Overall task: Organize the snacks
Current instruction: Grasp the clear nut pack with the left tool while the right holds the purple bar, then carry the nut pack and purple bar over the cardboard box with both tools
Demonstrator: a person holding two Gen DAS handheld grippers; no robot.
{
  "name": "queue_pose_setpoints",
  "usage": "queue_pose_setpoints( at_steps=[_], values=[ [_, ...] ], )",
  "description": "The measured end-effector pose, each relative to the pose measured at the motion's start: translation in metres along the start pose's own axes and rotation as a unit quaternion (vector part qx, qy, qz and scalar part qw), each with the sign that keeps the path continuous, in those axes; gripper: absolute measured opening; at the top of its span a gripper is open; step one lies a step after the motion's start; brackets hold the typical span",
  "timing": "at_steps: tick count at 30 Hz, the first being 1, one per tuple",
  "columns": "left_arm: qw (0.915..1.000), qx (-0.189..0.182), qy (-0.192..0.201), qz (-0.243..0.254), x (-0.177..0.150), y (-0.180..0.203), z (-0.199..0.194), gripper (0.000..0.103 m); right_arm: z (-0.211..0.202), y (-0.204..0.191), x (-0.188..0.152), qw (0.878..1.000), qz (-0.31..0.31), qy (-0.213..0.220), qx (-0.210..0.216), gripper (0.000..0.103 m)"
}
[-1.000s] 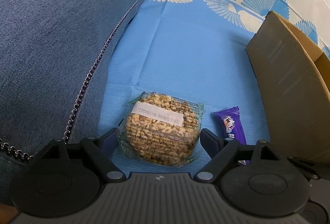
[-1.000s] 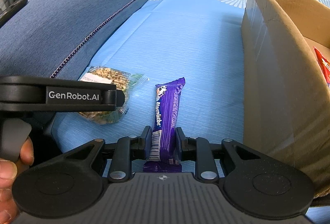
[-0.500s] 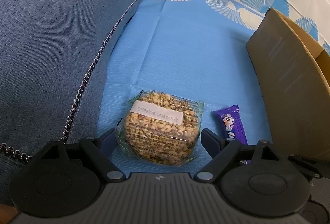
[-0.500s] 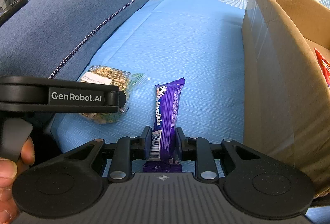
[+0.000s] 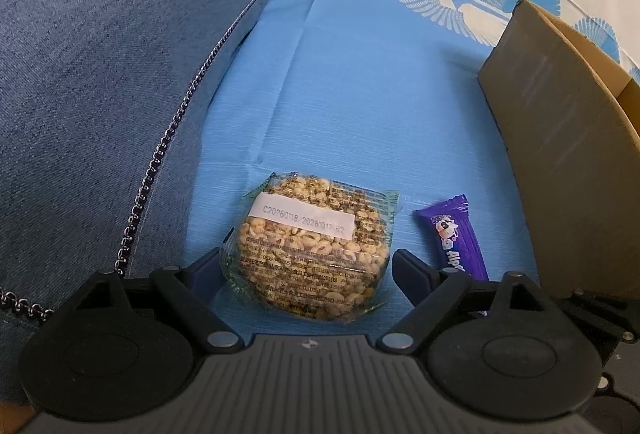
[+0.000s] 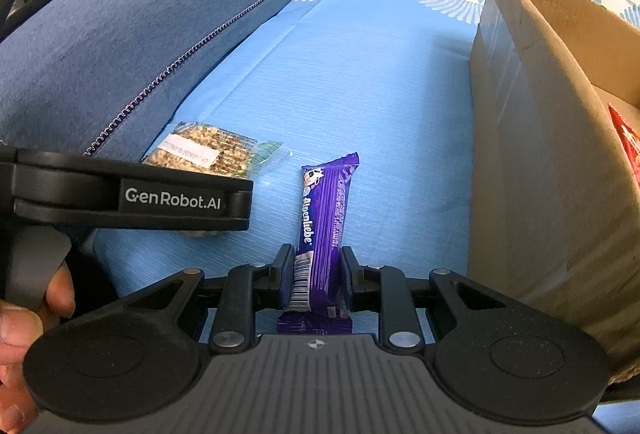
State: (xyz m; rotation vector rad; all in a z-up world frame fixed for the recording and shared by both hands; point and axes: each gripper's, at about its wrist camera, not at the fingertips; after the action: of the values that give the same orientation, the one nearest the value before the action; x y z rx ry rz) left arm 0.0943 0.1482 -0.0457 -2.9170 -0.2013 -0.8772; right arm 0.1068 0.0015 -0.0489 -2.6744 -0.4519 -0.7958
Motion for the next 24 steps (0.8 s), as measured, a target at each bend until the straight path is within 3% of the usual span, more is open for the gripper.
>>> queue_pose_setpoints(
  at_steps=[14, 24],
  values=[
    [1.0000, 0.002, 0.000, 0.002, 0.0001, -0.0003, 0.0032, 0.092, 0.0007, -0.0015, -0.0010, 1.000, -0.007, 0.001, -0.003, 0.025],
    [0.9997, 0.011, 0.022, 0.007, -0.0038, 0.0014, -0.0019, 0.085, -0.0018, -0.0009, -0.0026, 1.000, -0.006, 0.011, -0.003, 0.025]
  ],
)
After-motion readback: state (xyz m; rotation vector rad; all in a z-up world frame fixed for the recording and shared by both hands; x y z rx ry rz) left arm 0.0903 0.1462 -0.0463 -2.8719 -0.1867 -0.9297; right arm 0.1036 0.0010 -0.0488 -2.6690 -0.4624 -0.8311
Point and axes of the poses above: each gripper's, at about its wrist camera, not at the fingertips, and z roughly the way its jaws point, y to its right, x to its top, and after that the axes turned 12 degrees about z, right-handed
